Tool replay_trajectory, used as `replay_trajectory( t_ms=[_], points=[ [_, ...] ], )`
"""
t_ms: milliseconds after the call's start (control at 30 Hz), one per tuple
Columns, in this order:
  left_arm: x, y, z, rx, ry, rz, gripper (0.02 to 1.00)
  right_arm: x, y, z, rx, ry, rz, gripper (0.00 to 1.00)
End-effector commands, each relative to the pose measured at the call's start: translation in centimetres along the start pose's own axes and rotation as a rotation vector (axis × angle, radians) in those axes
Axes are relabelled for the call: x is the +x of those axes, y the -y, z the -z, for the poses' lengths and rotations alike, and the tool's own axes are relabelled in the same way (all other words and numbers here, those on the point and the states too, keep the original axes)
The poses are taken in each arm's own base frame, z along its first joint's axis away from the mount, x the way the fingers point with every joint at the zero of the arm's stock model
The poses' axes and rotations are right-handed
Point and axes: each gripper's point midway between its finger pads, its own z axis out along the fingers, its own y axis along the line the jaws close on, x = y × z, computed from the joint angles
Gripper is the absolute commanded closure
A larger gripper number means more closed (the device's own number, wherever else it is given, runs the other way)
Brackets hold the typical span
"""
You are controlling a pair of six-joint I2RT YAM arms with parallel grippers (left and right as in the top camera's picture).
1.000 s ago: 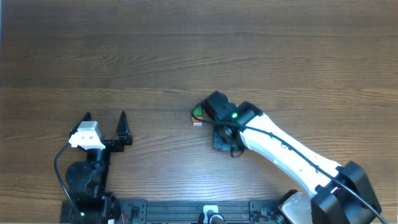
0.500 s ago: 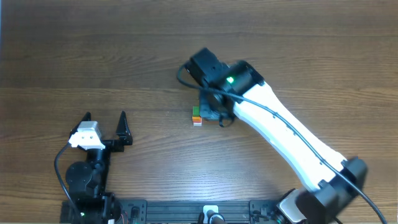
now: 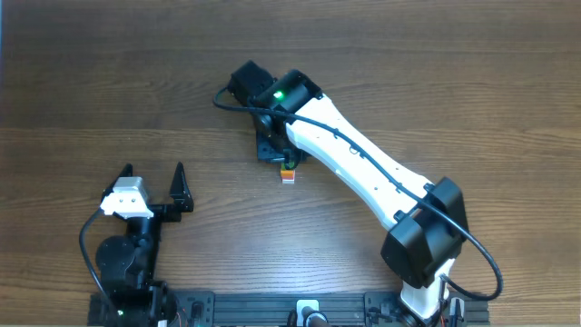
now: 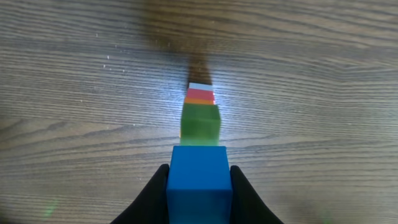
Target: Stack Cubes
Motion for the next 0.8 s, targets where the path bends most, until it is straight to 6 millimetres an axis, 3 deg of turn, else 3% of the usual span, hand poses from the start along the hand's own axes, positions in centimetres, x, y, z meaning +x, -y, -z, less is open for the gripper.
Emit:
replay_trajectory(
  t_ms=[33,800],
  points=[
    [0.2,0.0,0.0,0.004,-0.003,-0.014,0.018,-0.1,-0.8,-0.7,-0.002,-0.013,-0.006,0.989],
    [0.2,0.0,0.0,0.004,-0.003,-0.014,0.020,0.5,-0.5,-2.1,0.032,-0.052,-0.053,0.991]
  ],
)
